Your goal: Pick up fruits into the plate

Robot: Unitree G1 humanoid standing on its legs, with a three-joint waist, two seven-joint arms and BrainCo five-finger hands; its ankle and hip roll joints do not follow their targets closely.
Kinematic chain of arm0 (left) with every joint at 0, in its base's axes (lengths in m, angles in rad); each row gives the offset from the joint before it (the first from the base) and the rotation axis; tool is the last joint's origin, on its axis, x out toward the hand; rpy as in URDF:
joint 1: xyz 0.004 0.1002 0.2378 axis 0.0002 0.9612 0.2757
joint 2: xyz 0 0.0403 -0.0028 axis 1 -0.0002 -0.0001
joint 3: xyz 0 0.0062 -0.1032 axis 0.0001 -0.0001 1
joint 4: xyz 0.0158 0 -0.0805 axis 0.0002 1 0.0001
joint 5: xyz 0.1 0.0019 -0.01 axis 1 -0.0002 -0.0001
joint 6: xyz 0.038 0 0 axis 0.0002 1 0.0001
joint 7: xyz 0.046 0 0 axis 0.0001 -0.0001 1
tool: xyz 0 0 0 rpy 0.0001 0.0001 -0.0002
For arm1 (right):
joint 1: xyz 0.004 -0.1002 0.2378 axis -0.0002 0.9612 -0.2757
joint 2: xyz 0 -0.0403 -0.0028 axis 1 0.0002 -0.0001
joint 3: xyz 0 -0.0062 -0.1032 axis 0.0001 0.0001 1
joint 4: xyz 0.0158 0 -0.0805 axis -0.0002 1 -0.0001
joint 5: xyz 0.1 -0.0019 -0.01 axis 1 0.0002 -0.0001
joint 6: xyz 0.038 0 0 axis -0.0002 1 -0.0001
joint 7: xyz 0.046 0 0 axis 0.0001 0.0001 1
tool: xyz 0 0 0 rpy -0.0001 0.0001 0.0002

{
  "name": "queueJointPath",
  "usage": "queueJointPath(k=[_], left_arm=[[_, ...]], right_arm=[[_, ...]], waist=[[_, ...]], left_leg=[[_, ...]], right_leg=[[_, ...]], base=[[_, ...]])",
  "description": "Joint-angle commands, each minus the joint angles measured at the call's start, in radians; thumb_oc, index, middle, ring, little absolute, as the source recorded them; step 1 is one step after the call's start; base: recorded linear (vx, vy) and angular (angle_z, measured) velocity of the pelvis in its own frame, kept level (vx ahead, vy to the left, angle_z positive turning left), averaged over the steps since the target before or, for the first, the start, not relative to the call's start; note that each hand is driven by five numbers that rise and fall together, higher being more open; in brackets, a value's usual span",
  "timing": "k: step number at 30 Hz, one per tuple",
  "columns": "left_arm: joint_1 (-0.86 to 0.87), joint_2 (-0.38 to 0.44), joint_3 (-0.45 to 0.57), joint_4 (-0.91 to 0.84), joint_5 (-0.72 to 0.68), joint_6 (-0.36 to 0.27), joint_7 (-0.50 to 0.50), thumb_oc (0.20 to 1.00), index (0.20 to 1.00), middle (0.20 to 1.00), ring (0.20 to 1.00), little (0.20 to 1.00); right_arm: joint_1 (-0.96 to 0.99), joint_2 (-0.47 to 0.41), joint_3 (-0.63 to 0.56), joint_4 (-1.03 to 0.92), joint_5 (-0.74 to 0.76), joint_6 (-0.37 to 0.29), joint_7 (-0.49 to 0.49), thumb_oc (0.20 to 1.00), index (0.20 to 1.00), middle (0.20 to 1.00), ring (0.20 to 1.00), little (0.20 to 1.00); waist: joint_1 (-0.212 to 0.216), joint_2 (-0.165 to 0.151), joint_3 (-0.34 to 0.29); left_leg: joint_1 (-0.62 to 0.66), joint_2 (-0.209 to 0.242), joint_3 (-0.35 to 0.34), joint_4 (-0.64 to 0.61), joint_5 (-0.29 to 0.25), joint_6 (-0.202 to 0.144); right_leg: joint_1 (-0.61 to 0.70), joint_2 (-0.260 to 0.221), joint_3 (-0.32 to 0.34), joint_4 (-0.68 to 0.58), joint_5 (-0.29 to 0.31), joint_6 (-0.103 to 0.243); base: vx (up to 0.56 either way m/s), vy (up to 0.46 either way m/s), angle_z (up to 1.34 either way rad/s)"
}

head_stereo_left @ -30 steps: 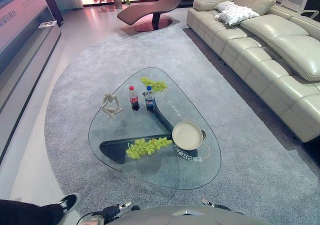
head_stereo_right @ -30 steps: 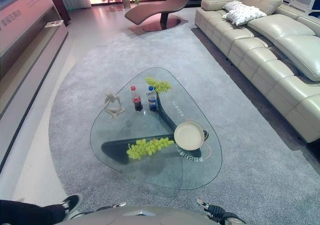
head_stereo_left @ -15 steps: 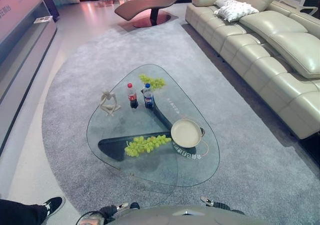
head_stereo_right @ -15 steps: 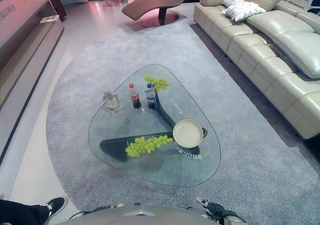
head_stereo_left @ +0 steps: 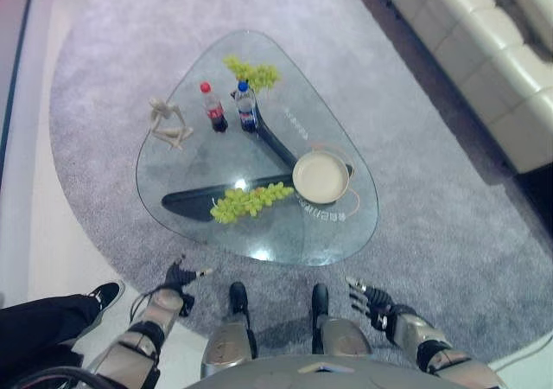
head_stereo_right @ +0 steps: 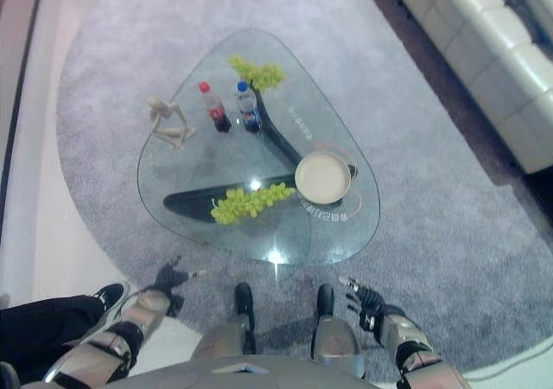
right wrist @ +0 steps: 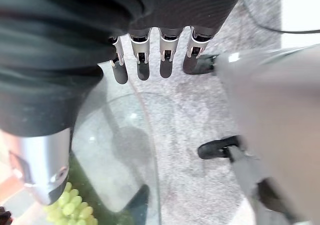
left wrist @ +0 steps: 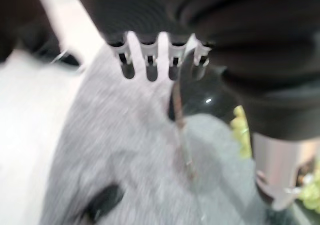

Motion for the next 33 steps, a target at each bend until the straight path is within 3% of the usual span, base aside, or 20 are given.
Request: queueJointPath(k=[1, 8, 11, 14, 21, 27, 33], left_arm=[[-0.15, 0.064, -0.057, 0.014, 0.037, 0.018, 0.09, 1.0, 1.0, 1.0, 1.0, 1.0], [-0.358, 0.159, -0.111, -0.004, 0.124, 0.074, 0.151, 1.0, 1.0, 1.0, 1.0, 1.0], [-0.435, 0.187, -0.151, -0.02, 0.186, 0.14, 0.163, 1.0, 1.0, 1.0, 1.0, 1.0], [-0.478, 0.199, -0.175, -0.012, 0.206, 0.162, 0.16, 1.0, 1.0, 1.0, 1.0, 1.0], [-0.592, 0.201, -0.228, 0.059, 0.286, 0.239, 0.219, 1.0, 1.0, 1.0, 1.0, 1.0], [-0.688, 0.177, -0.27, 0.121, 0.375, 0.277, 0.228, 1.0, 1.0, 1.0, 1.0, 1.0], [-0.737, 0.145, -0.308, 0.166, 0.412, 0.275, 0.238, 1.0, 1.0, 1.0, 1.0, 1.0]], right_arm=[[-0.092, -0.038, 0.046, -0.06, 0.072, 0.002, -0.002, 1.0, 1.0, 1.0, 1.0, 1.0], [-0.236, -0.055, 0.066, -0.105, 0.151, 0.047, -0.034, 1.0, 1.0, 1.0, 1.0, 1.0], [-0.277, -0.055, 0.074, -0.119, 0.182, 0.054, -0.053, 1.0, 1.0, 1.0, 1.0, 1.0], [-0.297, -0.049, 0.079, -0.117, 0.204, 0.044, -0.062, 1.0, 1.0, 1.0, 1.0, 1.0], [-0.17, -0.023, 0.087, -0.131, 0.211, -0.13, 0.048, 1.0, 1.0, 1.0, 1.0, 1.0], [-0.153, -0.001, 0.107, -0.161, 0.259, -0.154, 0.066, 1.0, 1.0, 1.0, 1.0, 1.0], [-0.167, 0.02, 0.121, -0.197, 0.328, -0.141, 0.065, 1.0, 1.0, 1.0, 1.0, 1.0]], waist=[[-0.014, 0.008, 0.074], [-0.031, 0.013, 0.167], [-0.039, 0.017, 0.167], [-0.044, 0.017, 0.167], [-0.099, -0.001, 0.167], [-0.124, -0.028, 0.167], [-0.137, -0.052, 0.167]], left_leg=[[-0.032, -0.043, 0.014, 0.043, -0.091, 0.038], [-0.141, -0.055, 0.008, 0.083, -0.074, 0.03], [-0.212, -0.057, 0.005, 0.097, -0.062, 0.024], [-0.244, -0.055, 0.007, 0.099, -0.054, 0.021], [-0.345, -0.044, 0.032, 0.106, -0.04, 0.014], [-0.399, -0.033, 0.048, 0.117, -0.032, 0.002], [-0.443, -0.027, 0.05, 0.137, -0.03, -0.005]], right_leg=[[-0.094, 0.037, 0.019, 0.11, -0.033, -0.026], [-0.215, 0.046, 0.019, 0.157, -0.024, -0.03], [-0.296, 0.055, 0.02, 0.187, -0.025, -0.034], [-0.335, 0.061, 0.021, 0.2, -0.025, -0.036], [-0.46, 0.083, 0.052, 0.235, -0.017, -0.031], [-0.515, 0.087, 0.06, 0.237, -0.003, -0.029], [-0.558, 0.095, 0.06, 0.249, 0.003, -0.03]], base=[[-0.2, -0.011, -0.07], [-0.14, -0.036, -0.02], [-0.09, -0.041, -0.02], [-0.07, -0.032, -0.05], [-0.07, 0.005, -0.12], [-0.03, -0.041, -0.07], [-0.02, -0.057, -0.04]])
